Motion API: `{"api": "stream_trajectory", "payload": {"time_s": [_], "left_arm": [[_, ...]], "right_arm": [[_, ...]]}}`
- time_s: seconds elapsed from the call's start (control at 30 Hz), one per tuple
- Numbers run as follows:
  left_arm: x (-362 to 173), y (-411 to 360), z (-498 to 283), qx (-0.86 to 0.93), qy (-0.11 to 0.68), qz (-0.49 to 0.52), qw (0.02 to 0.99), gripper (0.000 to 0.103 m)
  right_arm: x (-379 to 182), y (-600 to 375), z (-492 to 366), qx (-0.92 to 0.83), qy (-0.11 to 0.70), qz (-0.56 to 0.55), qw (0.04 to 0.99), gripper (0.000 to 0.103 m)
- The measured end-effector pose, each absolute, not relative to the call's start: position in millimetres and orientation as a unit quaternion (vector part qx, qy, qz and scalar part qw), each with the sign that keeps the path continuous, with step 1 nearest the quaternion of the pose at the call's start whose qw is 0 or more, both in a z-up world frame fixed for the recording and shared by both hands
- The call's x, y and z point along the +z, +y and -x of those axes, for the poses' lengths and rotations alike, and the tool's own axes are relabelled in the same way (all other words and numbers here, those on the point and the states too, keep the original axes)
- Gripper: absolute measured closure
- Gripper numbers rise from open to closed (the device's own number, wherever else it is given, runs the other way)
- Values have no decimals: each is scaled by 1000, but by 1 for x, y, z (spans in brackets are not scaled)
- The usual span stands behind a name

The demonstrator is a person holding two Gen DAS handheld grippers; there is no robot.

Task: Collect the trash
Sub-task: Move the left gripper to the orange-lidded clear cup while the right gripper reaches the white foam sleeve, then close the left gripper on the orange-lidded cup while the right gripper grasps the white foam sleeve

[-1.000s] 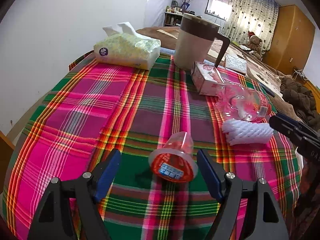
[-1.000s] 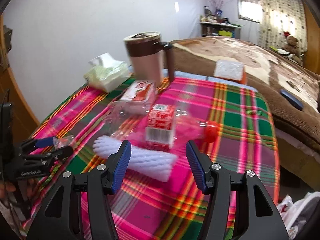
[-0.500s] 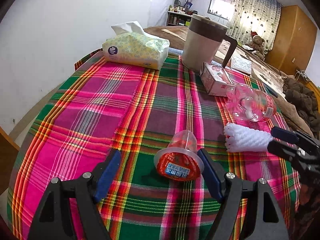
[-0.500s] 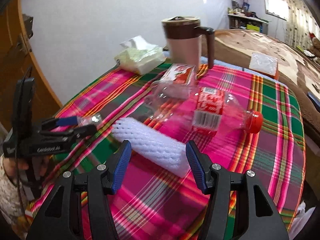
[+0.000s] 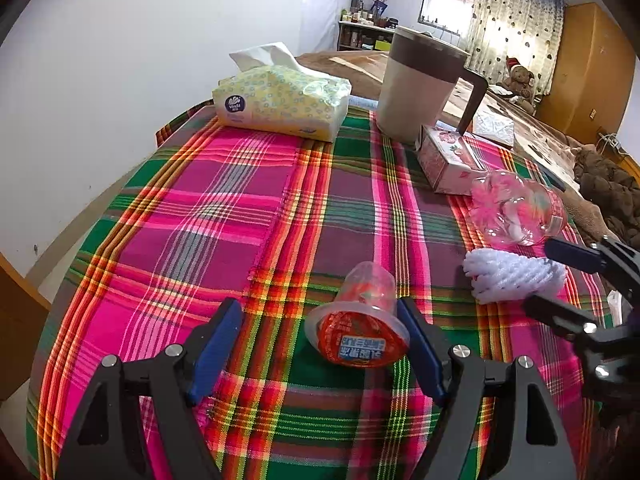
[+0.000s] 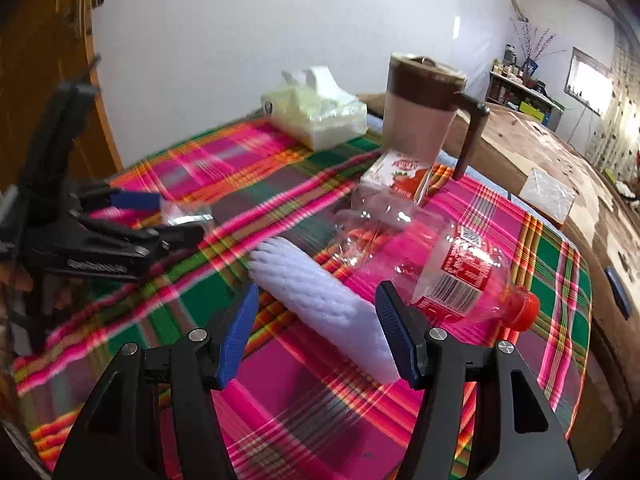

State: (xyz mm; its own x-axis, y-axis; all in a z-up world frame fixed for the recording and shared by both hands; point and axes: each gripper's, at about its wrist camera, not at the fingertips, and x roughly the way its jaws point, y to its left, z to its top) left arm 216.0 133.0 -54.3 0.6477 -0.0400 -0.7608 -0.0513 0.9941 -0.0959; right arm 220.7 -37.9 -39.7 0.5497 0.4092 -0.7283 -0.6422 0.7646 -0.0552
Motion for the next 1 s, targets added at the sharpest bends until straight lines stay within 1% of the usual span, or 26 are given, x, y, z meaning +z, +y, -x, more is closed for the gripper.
{"api": "stream_trajectory", "payload": {"time_s": [0.17, 0.33, 0.4, 0.47, 0.5, 0.6, 0.63, 0.67, 0.73, 0.77, 0.87, 1.0], "left_arm": [[-55, 135, -216, -4, 419, 60, 906, 23], [-54, 137, -215, -12, 416, 70, 907, 23], [-54, 137, -215, -15, 415, 71, 907, 31], [-53, 136, -213, -16, 413, 72, 908, 33], [-53, 136, -212, -20, 412, 72, 908, 37], [-54, 133, -211, -28, 415, 72, 906, 48], [-53, 133, -211, -28, 416, 73, 906, 50], [-53, 133, -210, -29, 415, 73, 907, 54], [-52, 131, -208, -32, 413, 73, 907, 57], [-52, 130, -207, -32, 413, 72, 907, 58], [-51, 127, -204, -35, 411, 72, 908, 58], [-48, 122, -198, -40, 406, 72, 910, 58]], "right_arm": [[-44, -38, -224, 260, 369, 175, 875, 41], [-45, -39, -221, 256, 371, 160, 878, 41], [-45, -38, -220, 246, 371, 154, 882, 41], [-43, -40, -217, 248, 369, 143, 884, 42], [-43, -41, -216, 250, 368, 138, 885, 43], [-44, -42, -214, 236, 366, 140, 889, 57], [-44, -43, -215, 233, 367, 138, 890, 63], [-44, -44, -215, 231, 367, 132, 892, 67], [-43, -48, -215, 230, 367, 119, 893, 72], [-43, -49, -215, 228, 367, 117, 894, 77], [-41, -49, -210, 228, 362, 111, 897, 83], [-37, -53, -205, 224, 357, 90, 902, 84]]}}
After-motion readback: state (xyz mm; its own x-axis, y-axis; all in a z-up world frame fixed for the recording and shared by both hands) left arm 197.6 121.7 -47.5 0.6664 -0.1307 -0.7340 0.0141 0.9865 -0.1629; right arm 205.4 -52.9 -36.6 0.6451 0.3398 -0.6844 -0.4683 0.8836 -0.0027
